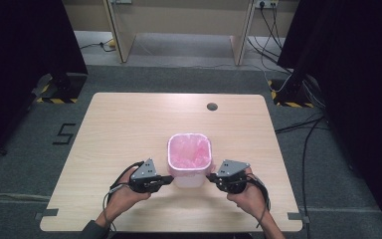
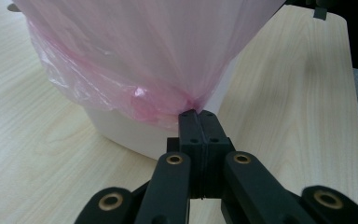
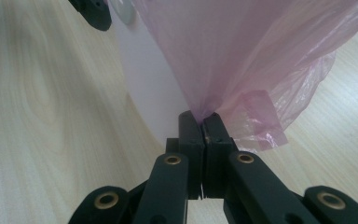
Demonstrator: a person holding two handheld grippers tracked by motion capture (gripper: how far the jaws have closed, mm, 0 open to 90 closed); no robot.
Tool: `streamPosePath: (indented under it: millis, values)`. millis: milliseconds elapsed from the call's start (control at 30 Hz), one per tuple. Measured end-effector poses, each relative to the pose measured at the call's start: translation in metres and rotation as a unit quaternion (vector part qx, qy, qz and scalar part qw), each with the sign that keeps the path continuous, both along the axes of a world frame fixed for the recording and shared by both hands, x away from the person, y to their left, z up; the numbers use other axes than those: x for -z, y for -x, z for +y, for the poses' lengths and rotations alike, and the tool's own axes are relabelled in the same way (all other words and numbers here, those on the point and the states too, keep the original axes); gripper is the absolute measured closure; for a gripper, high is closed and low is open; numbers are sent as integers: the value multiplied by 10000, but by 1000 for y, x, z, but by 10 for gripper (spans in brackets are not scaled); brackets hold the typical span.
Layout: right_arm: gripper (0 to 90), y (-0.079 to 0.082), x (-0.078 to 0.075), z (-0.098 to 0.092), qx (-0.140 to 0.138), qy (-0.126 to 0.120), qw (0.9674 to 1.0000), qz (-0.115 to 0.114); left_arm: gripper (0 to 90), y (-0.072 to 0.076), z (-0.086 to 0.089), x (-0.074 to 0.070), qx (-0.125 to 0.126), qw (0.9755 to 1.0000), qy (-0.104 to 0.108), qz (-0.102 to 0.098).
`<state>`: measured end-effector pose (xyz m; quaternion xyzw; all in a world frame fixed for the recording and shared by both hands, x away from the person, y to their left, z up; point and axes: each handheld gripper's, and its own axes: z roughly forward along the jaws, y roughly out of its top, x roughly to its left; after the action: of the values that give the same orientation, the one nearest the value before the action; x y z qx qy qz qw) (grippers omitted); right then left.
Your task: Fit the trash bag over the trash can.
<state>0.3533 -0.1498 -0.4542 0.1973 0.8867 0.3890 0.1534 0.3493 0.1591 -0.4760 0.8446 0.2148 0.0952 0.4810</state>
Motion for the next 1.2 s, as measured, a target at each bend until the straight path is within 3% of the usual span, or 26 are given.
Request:
streamPosePath:
  millis: [167, 300, 333, 500, 667, 767, 900, 1067, 1100, 1200]
  values:
    - [886, 1, 1, 2, -20, 71, 10000, 22, 896, 0, -2, 12, -6, 9989, -459, -19]
    - [836, 1, 4, 1, 64, 48, 10000, 60, 894, 0, -1, 18, -20, 9992, -393, 52]
    - [690, 3, 1, 1, 172, 51, 9998, 57, 877, 1, 0, 15, -39, 9991, -412, 20]
    - [499, 6, -12, -7, 437, -223, 9987, 108, 796, 9, 8, 6, -58, 9997, -229, 68]
    - [407, 16, -31, -19, 658, -538, 9964, 38, 586, 18, 21, 7, -246, 9996, -83, 131]
    - [385, 19, -46, -25, 814, -781, 9936, -95, 419, 19, 30, 11, -552, 9980, -92, 278]
    - [383, 15, -60, -24, 931, -889, 9915, -211, 304, 20, 42, 21, -844, 9957, -170, 349]
    - [382, 8, -67, -16, 905, -937, 9913, -202, 270, 20, 53, 29, -1059, 9932, -340, 341]
    - [375, 3, -70, -8, 843, -924, 9919, -229, 264, 19, 58, 34, -1199, 9908, -529, 353]
    - [381, -5, -76, 0, 836, -1056, 9906, -247, 258, 16, 63, 38, -1315, 9889, -520, 458]
